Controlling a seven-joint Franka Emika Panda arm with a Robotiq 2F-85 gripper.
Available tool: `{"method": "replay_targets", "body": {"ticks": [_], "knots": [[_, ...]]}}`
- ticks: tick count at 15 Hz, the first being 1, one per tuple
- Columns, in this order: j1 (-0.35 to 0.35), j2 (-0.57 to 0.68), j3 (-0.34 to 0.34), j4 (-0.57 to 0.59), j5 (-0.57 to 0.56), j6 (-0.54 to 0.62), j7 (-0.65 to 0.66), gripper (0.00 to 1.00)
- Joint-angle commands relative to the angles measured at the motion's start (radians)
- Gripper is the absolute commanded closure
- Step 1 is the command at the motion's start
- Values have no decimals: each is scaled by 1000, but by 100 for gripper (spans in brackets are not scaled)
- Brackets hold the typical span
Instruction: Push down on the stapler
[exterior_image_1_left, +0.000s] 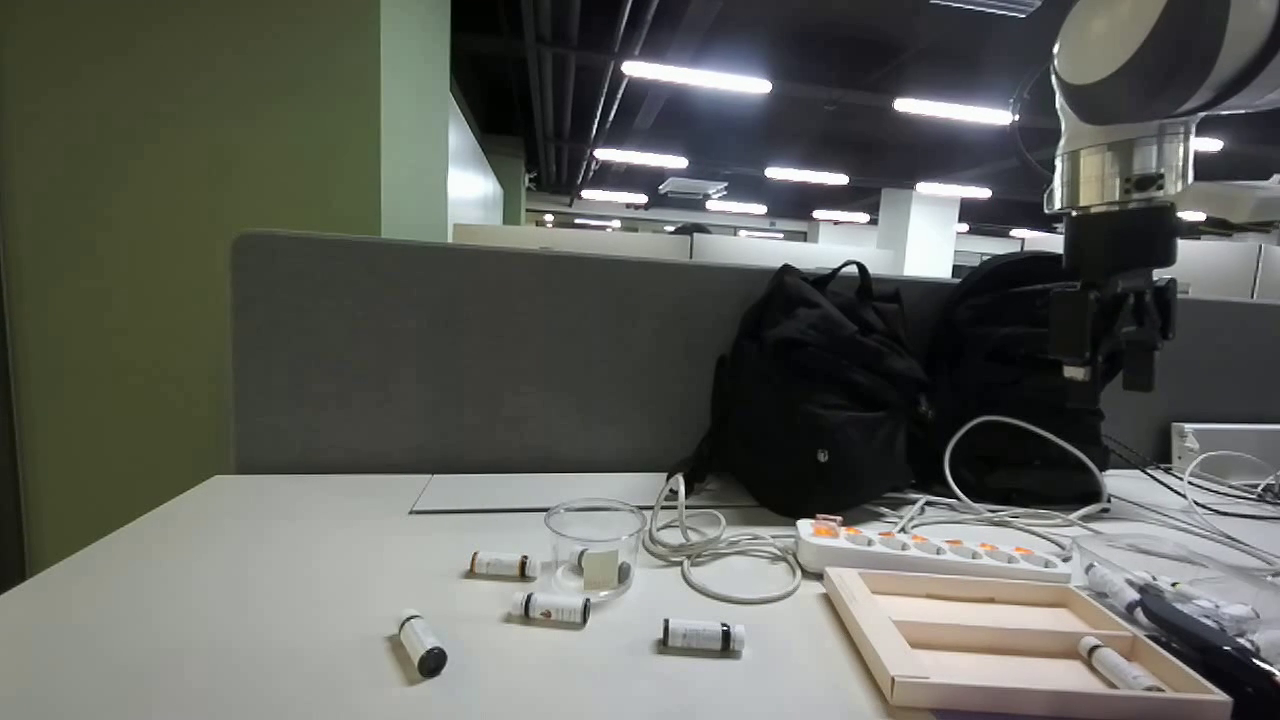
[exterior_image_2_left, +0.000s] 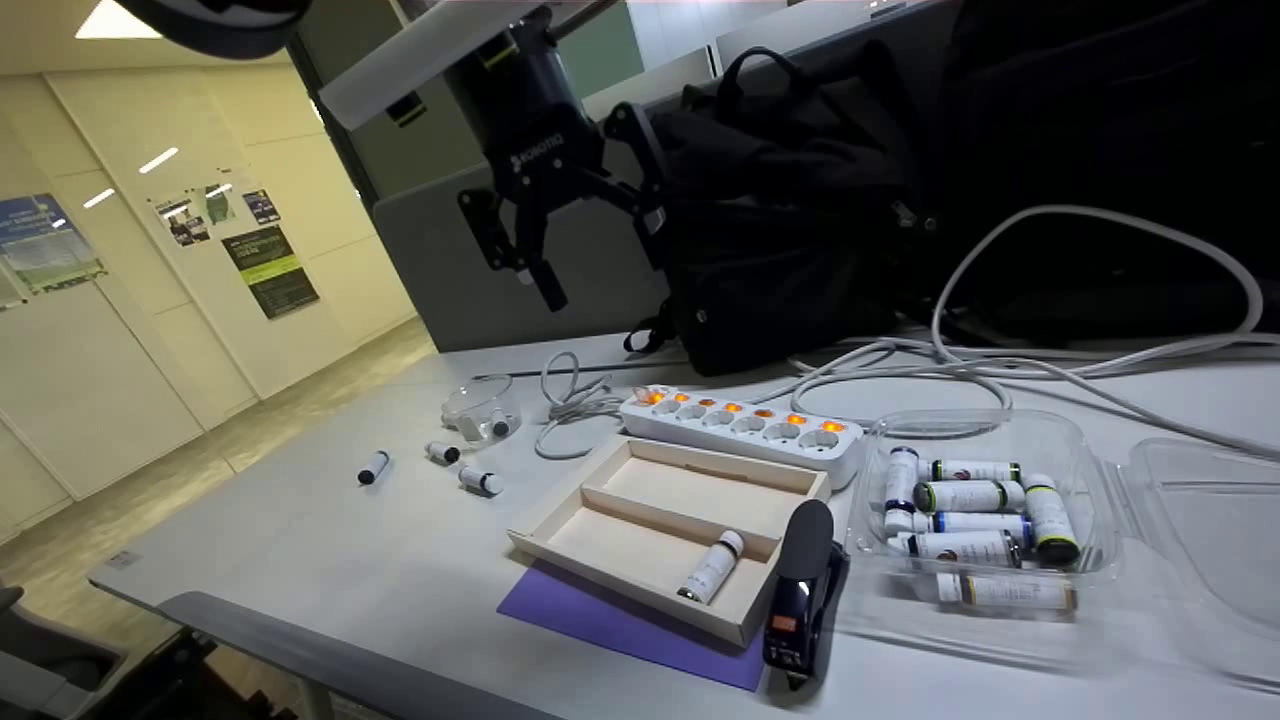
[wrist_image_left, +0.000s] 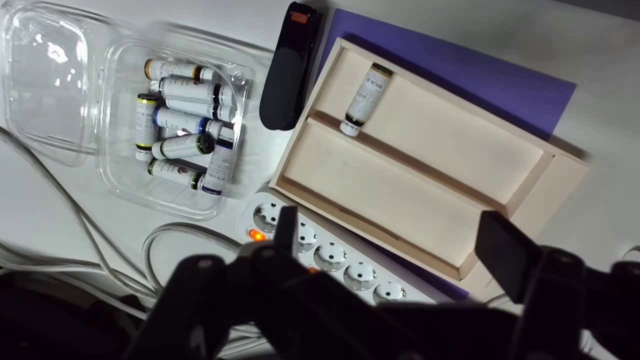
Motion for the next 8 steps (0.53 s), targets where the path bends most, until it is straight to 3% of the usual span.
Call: {"method": "replay_targets", "body": {"ticks": [1, 8], "knots": [[-15, 78, -33, 18, 25, 102, 21, 40], [-69, 268, -85, 57, 55, 243, -17, 88]]}}
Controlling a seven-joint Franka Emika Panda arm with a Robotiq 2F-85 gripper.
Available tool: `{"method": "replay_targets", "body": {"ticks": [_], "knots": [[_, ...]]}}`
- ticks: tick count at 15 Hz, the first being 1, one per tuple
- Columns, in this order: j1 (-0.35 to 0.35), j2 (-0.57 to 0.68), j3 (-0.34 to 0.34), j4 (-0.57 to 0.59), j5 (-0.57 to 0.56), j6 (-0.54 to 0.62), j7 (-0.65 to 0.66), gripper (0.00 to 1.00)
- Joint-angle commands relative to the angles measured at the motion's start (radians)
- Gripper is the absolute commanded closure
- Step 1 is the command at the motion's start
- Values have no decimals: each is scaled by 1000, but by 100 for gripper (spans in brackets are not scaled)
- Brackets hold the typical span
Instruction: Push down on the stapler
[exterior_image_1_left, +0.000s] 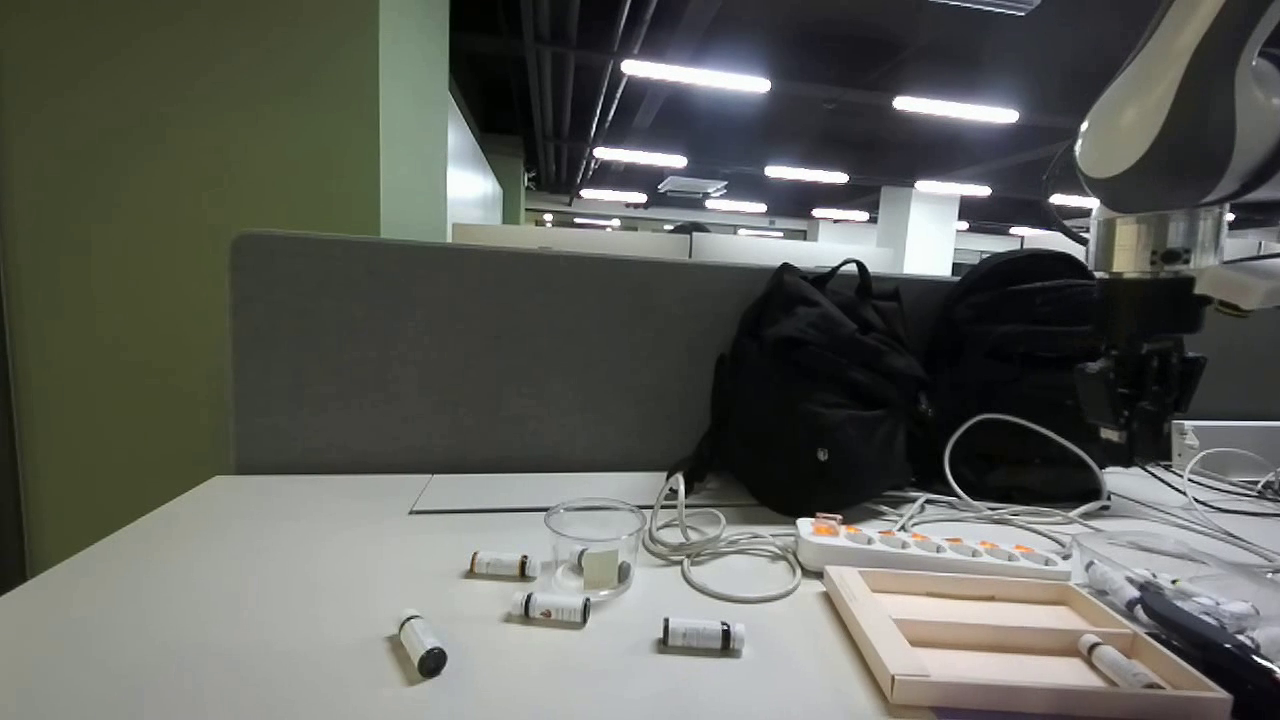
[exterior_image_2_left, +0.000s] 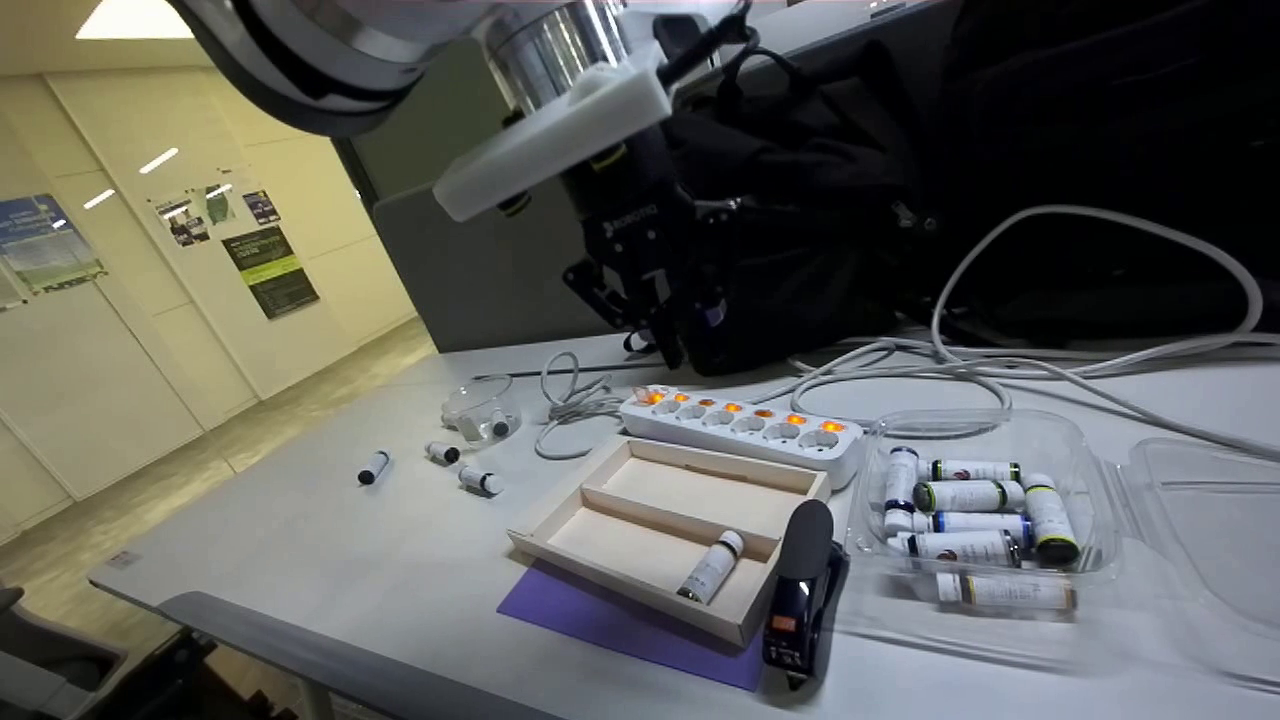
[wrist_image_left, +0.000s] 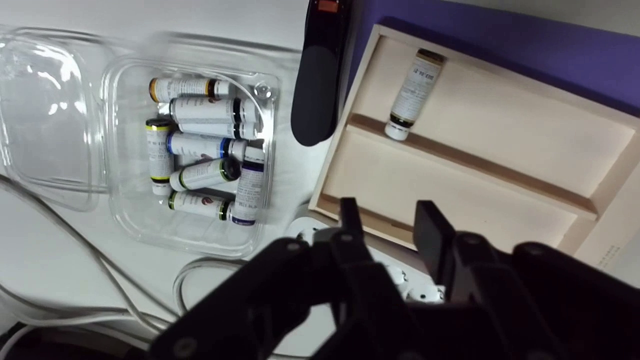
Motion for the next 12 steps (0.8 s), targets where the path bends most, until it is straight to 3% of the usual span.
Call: {"method": "replay_targets", "body": {"ticks": [1, 6, 12], "knots": [[-26, 108, -18, 54, 26, 51, -16, 95], [-68, 220, -14, 95, 67, 163, -30, 100], [-101, 309, 1, 125, 113, 158, -28, 100]]}}
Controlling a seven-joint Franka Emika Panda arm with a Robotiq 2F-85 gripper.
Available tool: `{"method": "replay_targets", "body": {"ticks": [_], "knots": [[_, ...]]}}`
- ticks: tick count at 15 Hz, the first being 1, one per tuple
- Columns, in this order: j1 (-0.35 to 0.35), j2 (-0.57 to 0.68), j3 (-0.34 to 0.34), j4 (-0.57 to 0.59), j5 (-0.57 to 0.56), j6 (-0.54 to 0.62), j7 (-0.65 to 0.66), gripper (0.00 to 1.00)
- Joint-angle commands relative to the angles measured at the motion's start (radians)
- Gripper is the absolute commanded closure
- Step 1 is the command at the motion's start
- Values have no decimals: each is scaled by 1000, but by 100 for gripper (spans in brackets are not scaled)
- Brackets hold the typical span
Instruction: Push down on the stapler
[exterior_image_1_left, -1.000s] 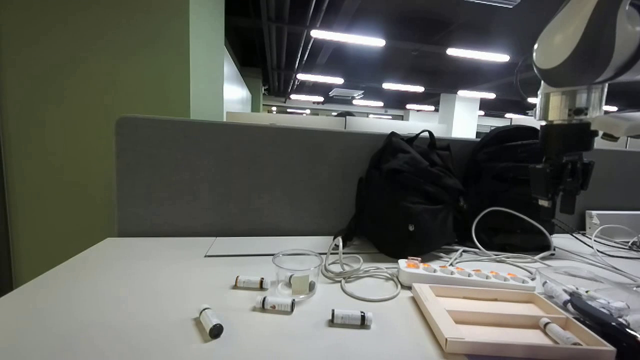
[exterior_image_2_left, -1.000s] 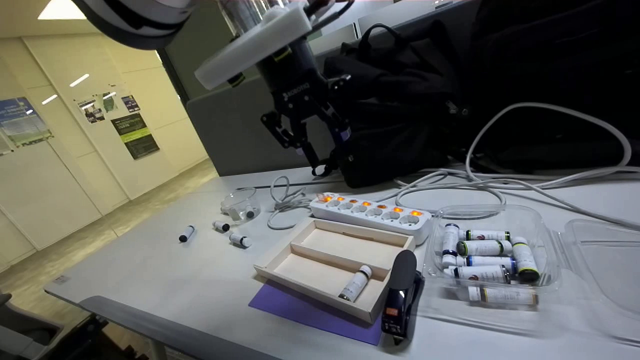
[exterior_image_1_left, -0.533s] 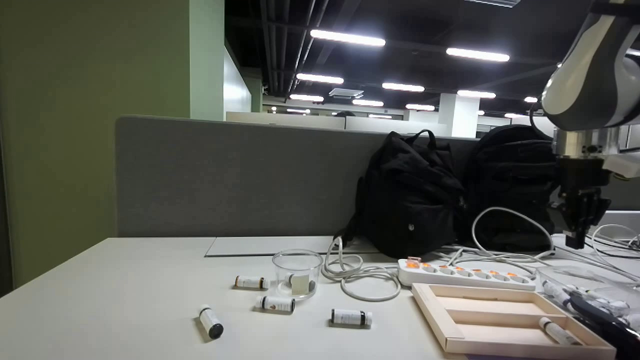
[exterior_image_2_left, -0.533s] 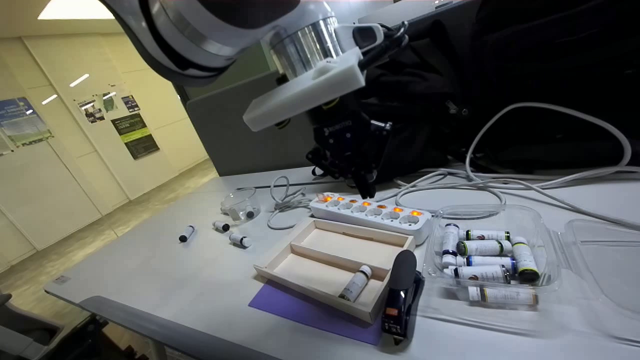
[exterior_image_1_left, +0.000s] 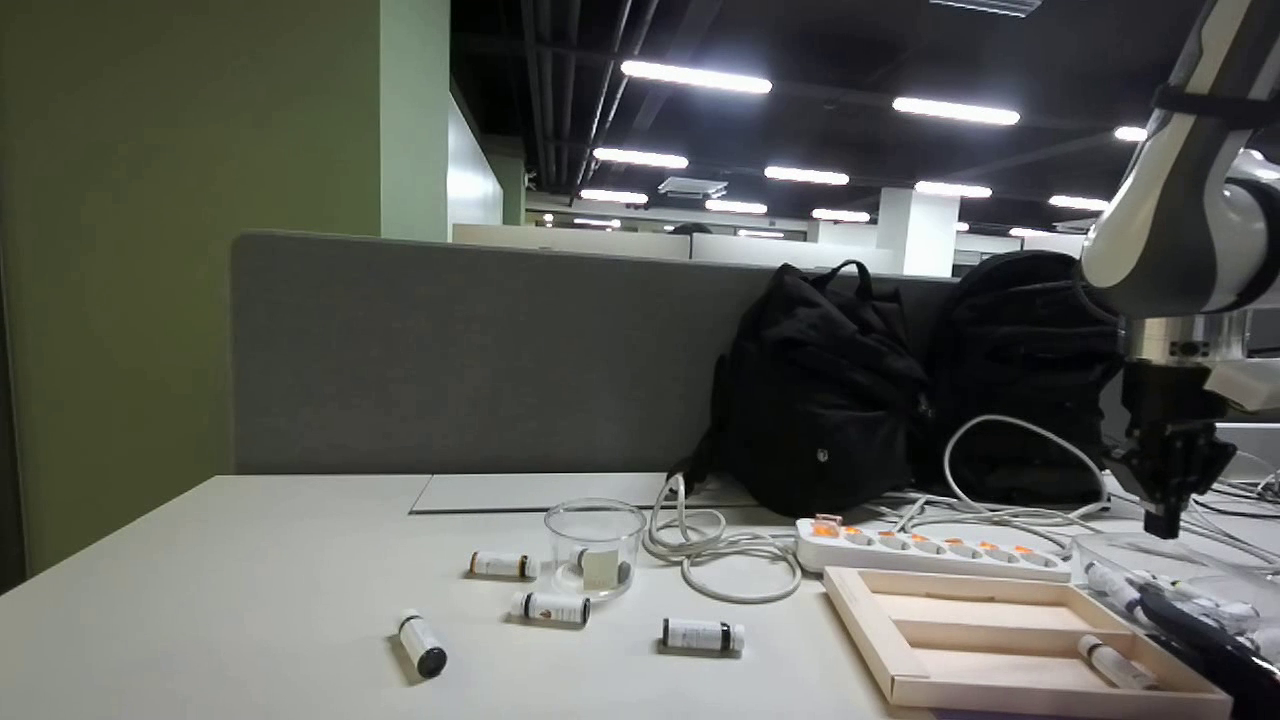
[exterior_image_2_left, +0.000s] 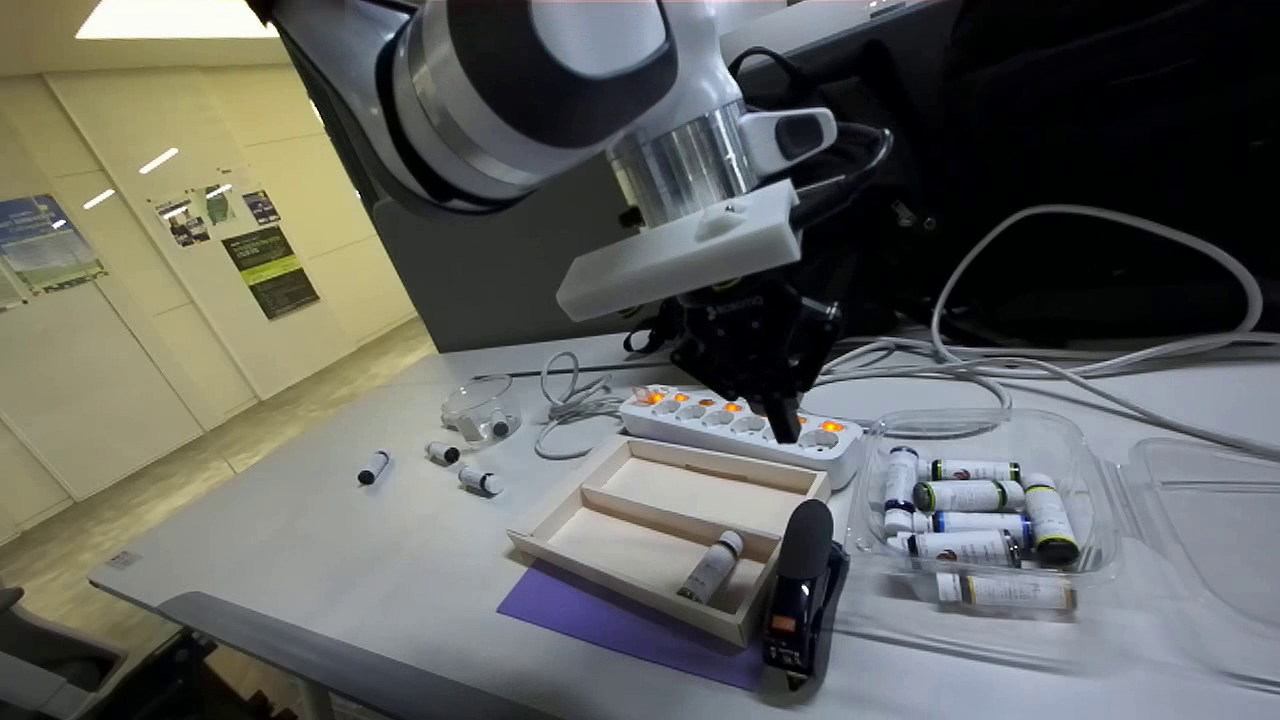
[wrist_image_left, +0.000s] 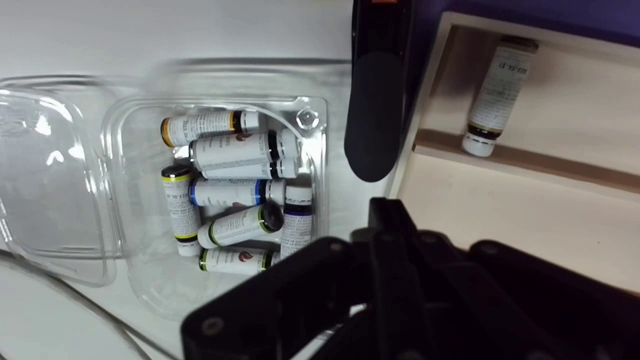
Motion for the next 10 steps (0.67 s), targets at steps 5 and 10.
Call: {"method": "replay_targets", "body": {"ticks": [5, 10], "knots": [[-43, 108, 19, 56, 18, 12, -8, 100], [-48, 108, 31, 48, 25, 0, 1, 99]]}}
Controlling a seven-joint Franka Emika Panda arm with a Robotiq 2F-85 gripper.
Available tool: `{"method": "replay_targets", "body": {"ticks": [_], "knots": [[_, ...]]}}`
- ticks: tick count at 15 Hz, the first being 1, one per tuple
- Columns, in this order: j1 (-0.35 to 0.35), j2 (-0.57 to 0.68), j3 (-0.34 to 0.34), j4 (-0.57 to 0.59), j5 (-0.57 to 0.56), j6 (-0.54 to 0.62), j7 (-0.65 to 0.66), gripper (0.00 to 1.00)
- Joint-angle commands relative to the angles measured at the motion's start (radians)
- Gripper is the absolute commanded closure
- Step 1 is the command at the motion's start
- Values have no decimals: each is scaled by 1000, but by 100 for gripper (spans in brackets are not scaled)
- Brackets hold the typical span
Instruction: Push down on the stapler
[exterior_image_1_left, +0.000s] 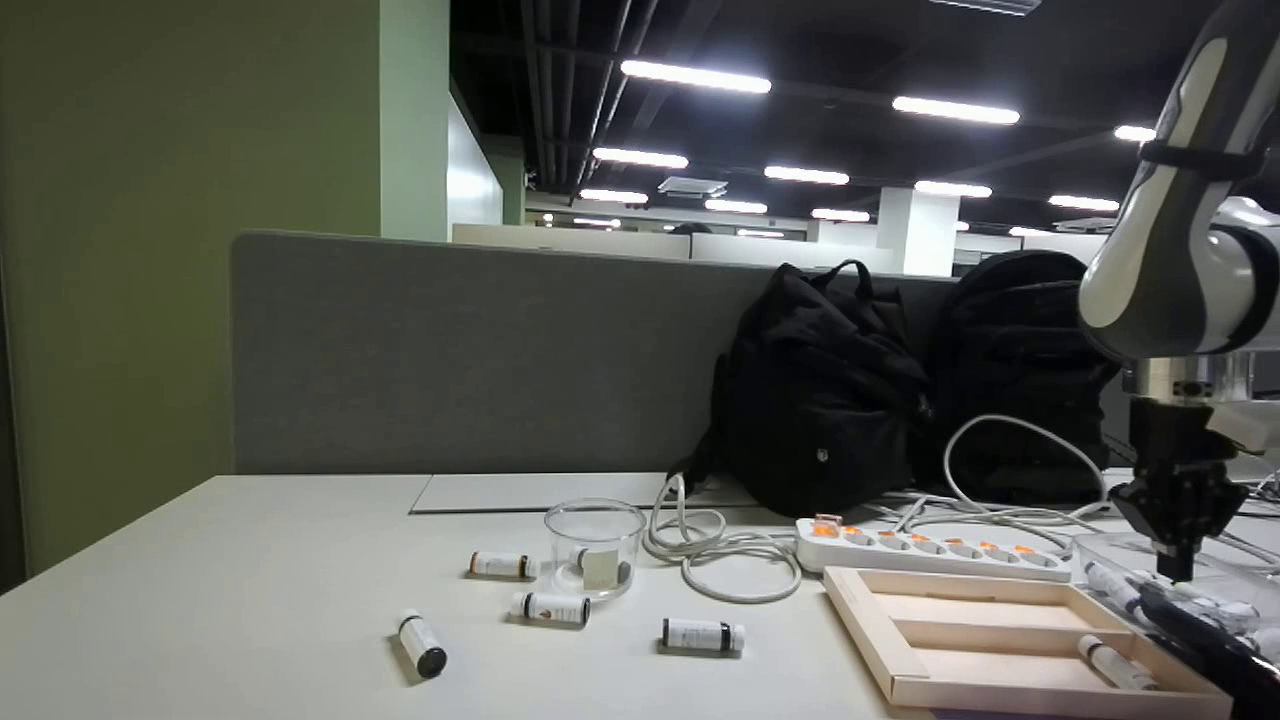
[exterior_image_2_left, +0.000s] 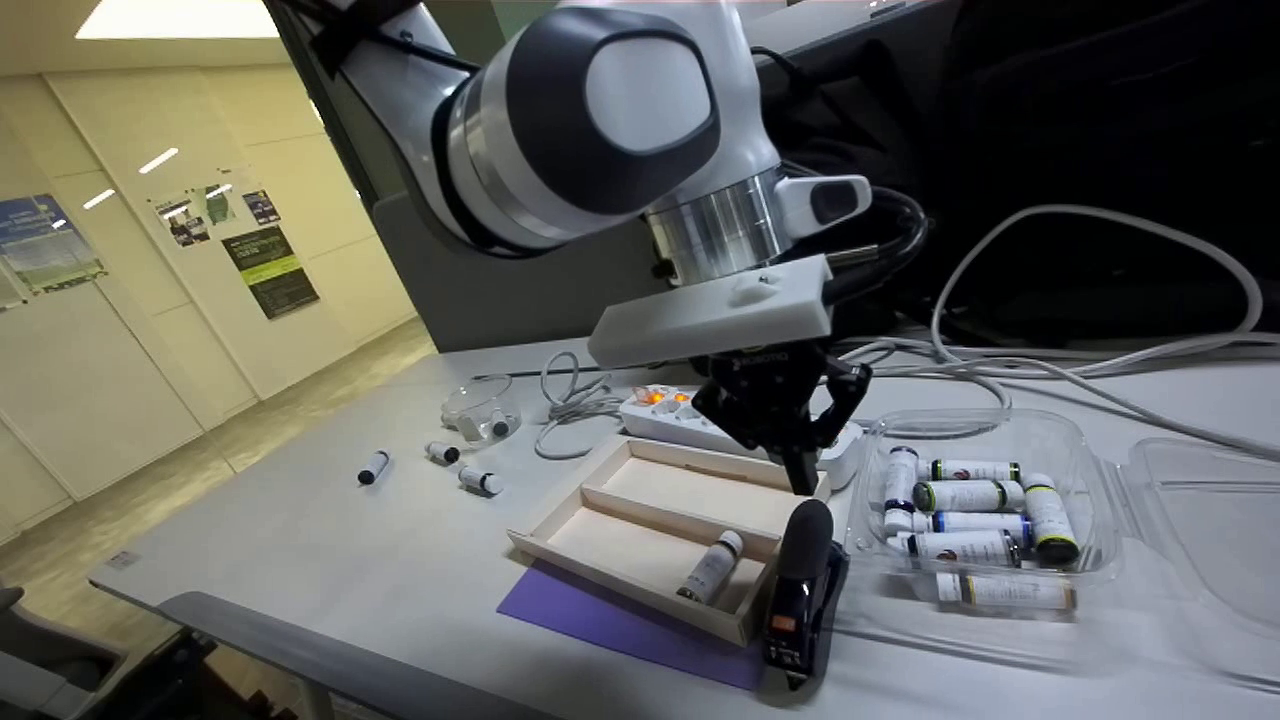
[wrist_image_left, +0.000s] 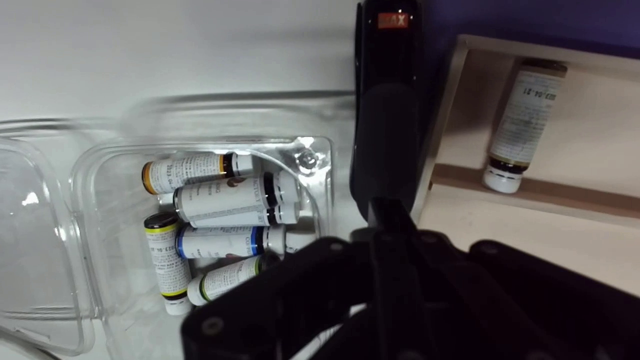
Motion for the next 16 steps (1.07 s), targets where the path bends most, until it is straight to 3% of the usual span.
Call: {"method": "replay_targets", "body": {"ticks": [1, 16], "knots": [[-5, -1, 5, 3, -4, -5, 5, 99], [-72, 104, 47, 40, 18, 68, -33, 100]]}}
